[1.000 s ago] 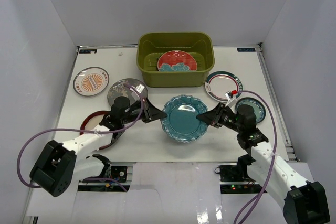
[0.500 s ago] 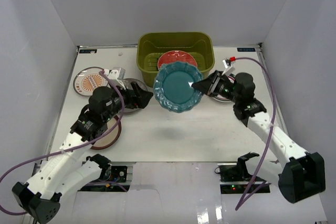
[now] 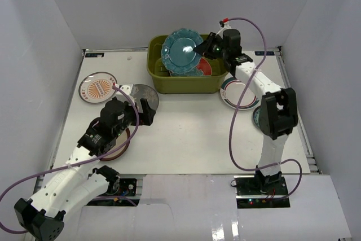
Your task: Place the plates into the plastic bin on the countertop
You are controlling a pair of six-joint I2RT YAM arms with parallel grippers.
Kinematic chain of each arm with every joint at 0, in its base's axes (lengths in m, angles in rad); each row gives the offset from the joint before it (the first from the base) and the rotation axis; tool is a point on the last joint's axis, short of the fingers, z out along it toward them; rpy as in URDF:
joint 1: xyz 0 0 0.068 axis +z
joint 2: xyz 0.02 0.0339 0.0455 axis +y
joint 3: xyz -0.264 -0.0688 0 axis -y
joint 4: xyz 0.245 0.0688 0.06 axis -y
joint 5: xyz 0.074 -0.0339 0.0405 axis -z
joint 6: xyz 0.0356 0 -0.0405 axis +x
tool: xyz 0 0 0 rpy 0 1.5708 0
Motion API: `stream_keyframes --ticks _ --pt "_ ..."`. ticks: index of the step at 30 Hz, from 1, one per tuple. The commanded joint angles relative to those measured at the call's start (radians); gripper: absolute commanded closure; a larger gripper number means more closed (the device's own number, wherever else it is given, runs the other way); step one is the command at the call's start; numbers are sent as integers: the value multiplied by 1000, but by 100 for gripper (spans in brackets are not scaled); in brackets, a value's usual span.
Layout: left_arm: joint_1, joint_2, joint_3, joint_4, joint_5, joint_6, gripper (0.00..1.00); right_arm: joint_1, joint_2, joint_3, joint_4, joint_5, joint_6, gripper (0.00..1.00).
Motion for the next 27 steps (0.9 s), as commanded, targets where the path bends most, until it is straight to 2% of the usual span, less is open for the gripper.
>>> stream_keyframes --ticks 1,6,10,12,13,15,16,18,19,22,25,27 --pt "8 -21 -2 4 12 21 2 -4 114 221 -17 27 3 92" --pt "13 -31 -5 7 23 21 2 -4 234 364 -116 57 -26 92" --pt "15 -32 -5 7 28 21 2 -4 271 370 -172 86 -48 92" --pt "16 -32 -5 7 28 23 2 -2 279 357 -189 102 -65 87" --pt "15 -32 -5 7 26 23 2 -2 280 355 -197 107 -69 83" --pt "18 -32 -5 7 23 23 2 -4 291 356 -229 122 -94 64" --pt "18 -32 -5 5 20 21 2 -4 294 355 -240 127 -103 48" --pt "18 -31 -5 5 15 23 2 -2 294 353 -271 136 -124 35" --pt "21 -31 -7 7 14 23 2 -2 284 344 -277 161 -144 24" --pt "22 -32 -5 7 9 23 2 -2 259 335 -280 187 -178 10" --pt "22 -31 -7 7 5 23 2 -2 236 356 -287 201 -206 1" --pt "22 -31 -8 7 -2 24 2 1 215 376 -310 221 -242 8"
